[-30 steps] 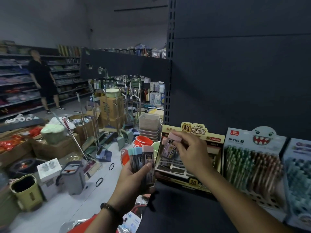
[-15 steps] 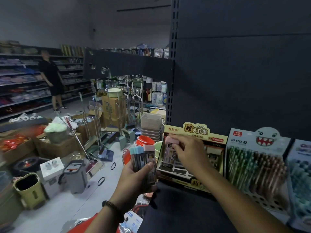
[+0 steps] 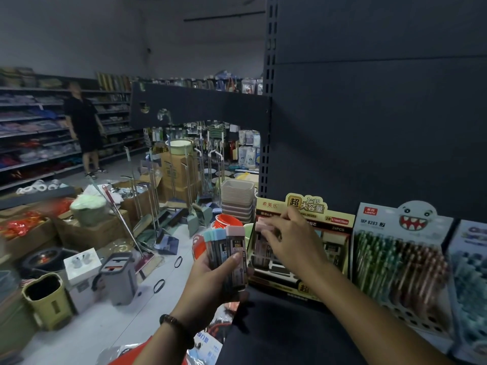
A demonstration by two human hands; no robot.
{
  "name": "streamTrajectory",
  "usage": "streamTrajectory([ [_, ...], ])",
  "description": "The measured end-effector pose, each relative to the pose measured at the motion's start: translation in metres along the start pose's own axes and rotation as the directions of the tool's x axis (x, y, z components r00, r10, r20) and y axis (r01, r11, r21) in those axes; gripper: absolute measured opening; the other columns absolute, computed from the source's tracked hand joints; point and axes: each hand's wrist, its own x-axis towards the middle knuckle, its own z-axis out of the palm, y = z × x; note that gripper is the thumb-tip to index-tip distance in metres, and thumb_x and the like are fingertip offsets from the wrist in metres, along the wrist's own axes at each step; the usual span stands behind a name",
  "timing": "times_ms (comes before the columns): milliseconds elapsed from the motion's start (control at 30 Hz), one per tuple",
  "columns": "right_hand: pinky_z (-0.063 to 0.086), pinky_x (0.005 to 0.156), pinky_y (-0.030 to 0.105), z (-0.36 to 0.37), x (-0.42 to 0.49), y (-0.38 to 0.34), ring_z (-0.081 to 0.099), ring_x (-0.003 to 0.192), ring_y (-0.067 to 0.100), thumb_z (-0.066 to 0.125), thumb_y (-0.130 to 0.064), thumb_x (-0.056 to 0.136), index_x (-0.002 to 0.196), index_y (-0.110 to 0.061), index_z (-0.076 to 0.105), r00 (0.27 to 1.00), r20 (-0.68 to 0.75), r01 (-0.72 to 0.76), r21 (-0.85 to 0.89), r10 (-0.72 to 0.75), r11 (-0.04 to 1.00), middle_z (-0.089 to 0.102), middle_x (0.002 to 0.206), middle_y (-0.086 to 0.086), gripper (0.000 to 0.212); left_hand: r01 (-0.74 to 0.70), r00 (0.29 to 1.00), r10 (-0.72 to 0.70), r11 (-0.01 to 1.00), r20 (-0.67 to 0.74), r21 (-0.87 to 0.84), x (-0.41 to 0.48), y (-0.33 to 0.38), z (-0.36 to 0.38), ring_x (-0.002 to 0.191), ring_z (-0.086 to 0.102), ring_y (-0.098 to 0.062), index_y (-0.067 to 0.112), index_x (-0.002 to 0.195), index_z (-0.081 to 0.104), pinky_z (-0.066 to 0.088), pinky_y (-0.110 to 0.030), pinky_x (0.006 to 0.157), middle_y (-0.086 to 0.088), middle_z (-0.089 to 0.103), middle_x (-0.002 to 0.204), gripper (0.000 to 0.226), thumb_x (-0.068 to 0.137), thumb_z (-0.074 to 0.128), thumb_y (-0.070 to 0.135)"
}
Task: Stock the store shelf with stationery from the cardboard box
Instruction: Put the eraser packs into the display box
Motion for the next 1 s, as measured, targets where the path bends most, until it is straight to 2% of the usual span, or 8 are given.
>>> streamTrajectory([
  [67,0.052,0.078,0.022,-0.008,-0.003,-0.002,0.053,0.1,0.002,0.06,-0.049,0.103,0.135,-0.033,0.066,0.998,-0.037,-0.041,0.116,0.046,0.992,0.049,0.115,-0.017,0.036,-0.001,1.0,0.001,1.0,0.023,0.002,-0.001,0.001,0.002,0.105,0.074,-0.043,0.014,0.131,0.059,0.058,-0.068,0.084,-0.023,0.075,0.116,0.036,0.096,0.068,0.018],
  [133,0.053,0.084,0.024,-0.018,-0.005,-0.005,0.055,0.1,-0.002,0.065,-0.048,0.101,0.126,-0.034,0.07,0.998,-0.044,-0.026,0.253,0.038,0.967,0.056,0.112,-0.022,0.029,0.005,0.999,-0.004,1.0,0.052,-0.007,-0.001,0.002,0.004,0.106,0.074,-0.043,0.013,0.132,0.058,0.061,-0.058,0.076,-0.023,0.074,0.118,0.038,0.096,0.068,0.018],
  [267,0.059,0.085,0.025,-0.036,-0.01,-0.012,0.065,0.099,-0.004,0.074,-0.04,0.097,0.132,-0.042,0.069,0.986,0.161,-0.038,0.472,-0.043,0.881,0.069,0.109,-0.021,0.036,-0.007,0.994,0.009,1.0,0.108,-0.015,0.001,0.002,0.011,0.11,0.071,-0.046,0.013,0.135,0.056,0.06,-0.047,0.068,-0.024,0.072,0.123,0.036,0.1,0.065,0.017],
  [533,0.065,0.083,0.045,-0.045,-0.002,-0.009,0.074,0.087,0.008,0.083,-0.026,0.089,0.098,-0.034,0.071,0.981,0.194,-0.088,0.545,-0.023,0.833,0.075,0.094,-0.007,0.017,-0.016,0.991,0.009,0.999,0.131,0.047,-0.002,0.003,0.02,0.101,0.074,-0.045,0.018,0.13,0.058,0.059,-0.041,0.058,-0.02,0.075,0.116,0.038,0.095,0.07,0.023],
  [667,0.066,0.077,0.041,-0.046,0.0,-0.001,0.073,0.086,0.006,0.078,-0.024,0.094,0.105,-0.036,0.073,0.995,0.06,-0.102,0.535,0.083,0.839,0.076,0.091,-0.01,0.017,-0.017,0.999,0.018,0.999,0.039,-0.045,0.002,-0.004,0.013,0.096,0.075,-0.037,0.018,0.133,0.053,0.058,-0.042,0.059,-0.02,0.074,0.119,0.027,0.106,0.055,0.019],
  [800,0.063,0.07,0.026,-0.04,-0.007,0.003,0.069,0.084,-0.002,0.078,-0.017,0.094,0.107,-0.033,0.078,0.988,-0.126,-0.017,0.466,0.086,0.885,0.072,0.09,-0.02,0.02,-0.04,0.998,0.039,0.999,-0.046,-0.014,0.003,-0.007,0.002,0.091,0.075,-0.03,0.012,0.13,0.056,0.059,-0.044,0.061,-0.023,0.071,0.119,0.023,0.107,0.053,0.014],
  [900,0.063,0.072,0.025,-0.031,-0.009,-0.001,0.068,0.083,-0.005,0.078,-0.016,0.095,0.107,-0.029,0.077,0.985,-0.159,0.004,0.421,0.07,0.907,0.071,0.095,-0.024,0.018,-0.026,0.999,0.028,0.998,-0.041,0.055,0.001,-0.008,-0.001,0.094,0.077,-0.031,0.007,0.128,0.062,0.06,-0.042,0.061,-0.022,0.074,0.111,0.025,0.105,0.057,0.017],
  [1000,0.064,0.078,0.033,-0.02,-0.007,0.0,0.067,0.087,-0.004,0.078,-0.017,0.094,0.103,-0.029,0.076,0.988,-0.142,-0.002,0.4,0.064,0.917,0.071,0.099,-0.023,0.014,-0.033,0.998,0.038,0.996,-0.058,0.082,0.0,-0.009,-0.001,0.1,0.077,-0.031,0.009,0.128,0.064,0.061,-0.039,0.061,-0.016,0.077,0.11,0.026,0.104,0.06,0.019],
])
